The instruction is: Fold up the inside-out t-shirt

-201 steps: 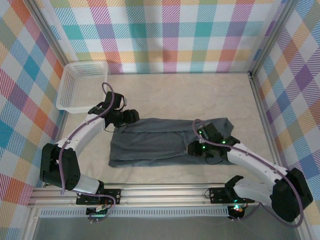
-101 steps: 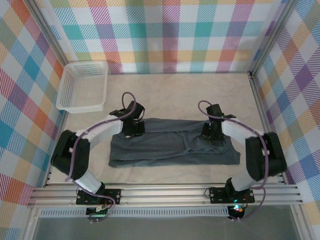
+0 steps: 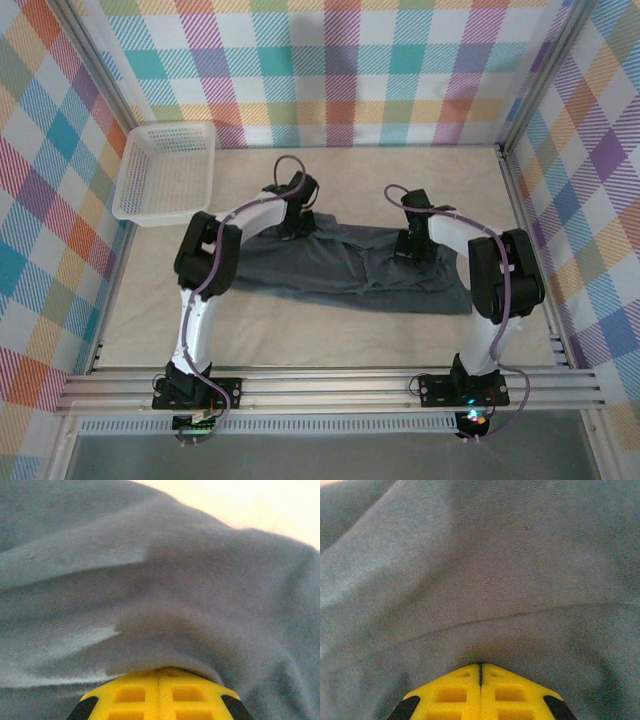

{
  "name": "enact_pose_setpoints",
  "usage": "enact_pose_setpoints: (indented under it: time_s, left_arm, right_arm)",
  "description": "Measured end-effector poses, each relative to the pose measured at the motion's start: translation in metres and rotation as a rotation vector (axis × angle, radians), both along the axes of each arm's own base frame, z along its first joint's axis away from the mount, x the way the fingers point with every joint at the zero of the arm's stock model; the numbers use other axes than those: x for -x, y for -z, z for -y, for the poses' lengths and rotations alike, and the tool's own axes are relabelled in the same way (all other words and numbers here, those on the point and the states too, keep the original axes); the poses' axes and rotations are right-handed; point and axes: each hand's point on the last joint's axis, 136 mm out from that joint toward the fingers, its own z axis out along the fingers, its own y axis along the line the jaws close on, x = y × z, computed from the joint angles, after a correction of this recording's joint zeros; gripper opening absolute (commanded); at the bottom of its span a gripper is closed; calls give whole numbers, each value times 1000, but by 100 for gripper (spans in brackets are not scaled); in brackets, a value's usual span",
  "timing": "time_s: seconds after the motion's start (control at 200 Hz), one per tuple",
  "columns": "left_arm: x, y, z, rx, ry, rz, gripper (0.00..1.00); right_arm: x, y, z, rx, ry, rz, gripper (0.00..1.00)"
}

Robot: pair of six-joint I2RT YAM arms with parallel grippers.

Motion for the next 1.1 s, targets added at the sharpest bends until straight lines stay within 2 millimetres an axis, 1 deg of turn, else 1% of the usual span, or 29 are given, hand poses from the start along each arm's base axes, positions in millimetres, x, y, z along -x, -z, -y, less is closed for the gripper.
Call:
enact_pose_setpoints:
  time_s: [0.01, 0.075, 0.14, 0.185, 0.245, 0.285, 0.34, 0.4, 0.47, 0.505, 0.555, 0.595, 0.645, 0.69, 0.715, 0.725, 0.755, 0.77, 0.78, 0.805, 0.84, 0.885, 0.925, 0.985, 1.01, 1.025, 1.05, 1.065, 1.1]
  left_arm:
    - [-4, -1, 2, 6, -1, 4, 0]
    - [-47, -4, 15, 53, 1, 58, 0]
    - [-86, -8, 29, 99, 16, 114, 0]
    - [-108, -9, 39, 130, 27, 154, 0]
    - [-129, -12, 50, 168, 44, 199, 0]
    - [-137, -13, 55, 188, 50, 218, 0]
    - [-138, -14, 59, 209, 62, 220, 0]
    - [-136, -15, 63, 230, 75, 213, 12]
    - [-134, -20, 68, 260, 96, 214, 24]
    - [-128, -20, 68, 267, 104, 203, 28]
    - [-114, -22, 65, 268, 116, 180, 34]
    - [-102, -28, 60, 269, 126, 172, 37]
    - [-85, -39, 51, 274, 124, 169, 39]
    - [-68, -58, 42, 280, 127, 175, 41]
    - [-60, -70, 36, 287, 125, 190, 41]
    - [-55, -76, 33, 291, 125, 195, 41]
    - [-46, -92, 25, 299, 121, 217, 42]
    - [-39, -103, 19, 304, 118, 233, 43]
    - [-36, -107, 17, 306, 116, 239, 43]
    - [-27, -125, 8, 315, 111, 265, 43]
    - [-14, -147, -4, 327, 102, 306, 44]
    - [5, -174, -19, 343, 91, 359, 44]
    - [19, -192, -30, 352, 84, 393, 45]
    - [30, -213, -40, 364, 74, 441, 48]
    - [32, -215, -45, 376, 63, 480, 49]
    - [39, -216, -48, 381, 61, 486, 50]
    - [55, -208, -56, 378, 47, 469, 52]
    - [69, -200, -61, 374, 40, 445, 53]
    - [93, -184, -71, 363, 25, 398, 54]
  right_arm:
    - [0, 0, 0, -1, 0, -1, 0]
    - [1, 0, -8, -49, -14, -17, 0]
    - [7, 1, -21, -125, -35, -40, 0]
    - [16, 1, -35, -186, -63, -58, 0]
    - [37, 2, -65, -270, -134, -102, 0]
    - [53, 2, -89, -316, -199, -136, 1]
    - [79, 2, -127, -363, -309, -189, 2]
    - [106, 2, -168, -403, -430, -247, 3]
    - [127, -1, -208, -446, -540, -286, 5]
    - [134, -5, -221, -466, -577, -289, 7]
    - [140, -13, -228, -487, -594, -285, 12]
    - [138, -23, -227, -495, -583, -259, 16]
    - [130, -39, -221, -496, -566, -198, 20]
    - [124, -59, -211, -507, -539, -125, 24]
    - [120, -71, -203, -513, -526, -74, 28]
    - [120, -76, -200, -515, -517, -59, 30]
    - [118, -88, -192, -521, -500, -5, 33]
    - [116, -96, -186, -525, -485, 30, 36]
    - [116, -98, -183, -525, -483, 44, 37]
    - [115, -105, -174, -526, -453, 83, 39]
    - [116, -110, -164, -527, -425, 122, 42]
    - [123, -106, -155, -527, -407, 143, 44]
    - [132, -96, -147, -515, -385, 121, 48]
    - [141, -77, -140, -494, -359, 73, 54]
    - [145, -70, -140, -502, -364, 61, 56]
    - [147, -66, -139, -504, -355, 48, 57]
    - [154, -57, -136, -499, -357, 21, 59]
    - [159, -52, -134, -498, -356, 0, 60]
    - [167, -43, -131, -492, -356, -41, 61]
